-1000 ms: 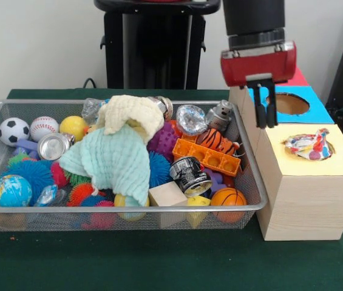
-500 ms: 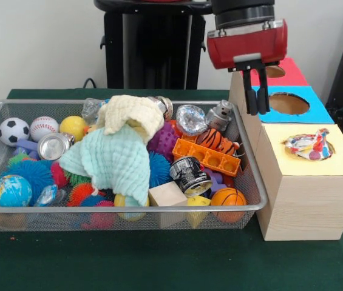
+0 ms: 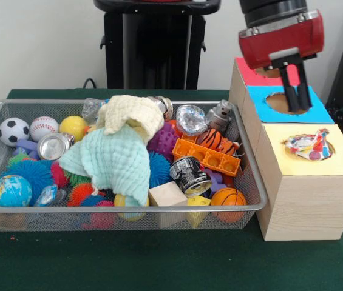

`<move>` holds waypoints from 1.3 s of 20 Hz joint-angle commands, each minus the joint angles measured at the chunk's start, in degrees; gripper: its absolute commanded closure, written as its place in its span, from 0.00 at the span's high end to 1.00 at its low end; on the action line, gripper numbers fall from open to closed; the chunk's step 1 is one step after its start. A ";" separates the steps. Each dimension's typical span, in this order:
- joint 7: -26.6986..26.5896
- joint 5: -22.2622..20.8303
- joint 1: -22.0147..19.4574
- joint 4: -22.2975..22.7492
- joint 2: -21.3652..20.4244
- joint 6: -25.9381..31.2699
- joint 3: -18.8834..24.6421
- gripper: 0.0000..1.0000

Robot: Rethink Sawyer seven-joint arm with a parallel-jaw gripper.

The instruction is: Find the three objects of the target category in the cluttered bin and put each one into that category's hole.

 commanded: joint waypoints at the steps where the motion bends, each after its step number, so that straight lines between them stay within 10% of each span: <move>1: 6.06 -1.29 0.09 -1.97 5.01 -3.54 4.84 0.00; 26: 7.44 -2.05 12.02 -6.19 14.34 -12.93 -16.98 0.00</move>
